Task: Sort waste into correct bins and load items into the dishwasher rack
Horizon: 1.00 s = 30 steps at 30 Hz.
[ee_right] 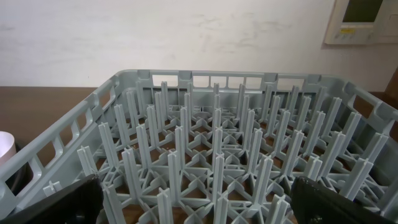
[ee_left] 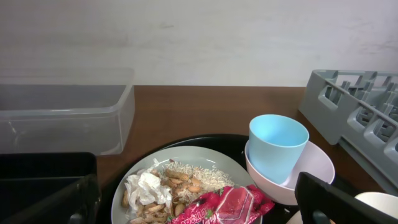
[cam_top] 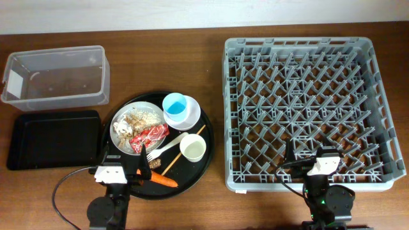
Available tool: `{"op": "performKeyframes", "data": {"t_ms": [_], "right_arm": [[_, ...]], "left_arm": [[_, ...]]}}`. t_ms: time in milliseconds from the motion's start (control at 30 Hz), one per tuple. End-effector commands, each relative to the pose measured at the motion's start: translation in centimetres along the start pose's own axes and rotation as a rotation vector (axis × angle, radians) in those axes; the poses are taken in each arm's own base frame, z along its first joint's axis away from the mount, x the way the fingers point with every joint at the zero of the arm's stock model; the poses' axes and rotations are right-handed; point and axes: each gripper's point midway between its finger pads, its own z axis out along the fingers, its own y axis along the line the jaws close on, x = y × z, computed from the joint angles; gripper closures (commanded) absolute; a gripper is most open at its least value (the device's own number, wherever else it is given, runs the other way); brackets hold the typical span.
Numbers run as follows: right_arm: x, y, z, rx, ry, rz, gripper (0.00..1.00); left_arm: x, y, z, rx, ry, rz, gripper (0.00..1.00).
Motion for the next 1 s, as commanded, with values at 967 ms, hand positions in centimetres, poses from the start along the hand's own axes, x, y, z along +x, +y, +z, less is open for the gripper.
{"op": "performKeyframes", "data": {"t_ms": [967], "right_arm": [[-2.7, 2.5, -2.0, -0.067, 0.957, 0.214, 0.01]], "left_arm": [[-1.2, 1.4, 5.2, -0.181, 0.921, -0.164, 0.01]]}}
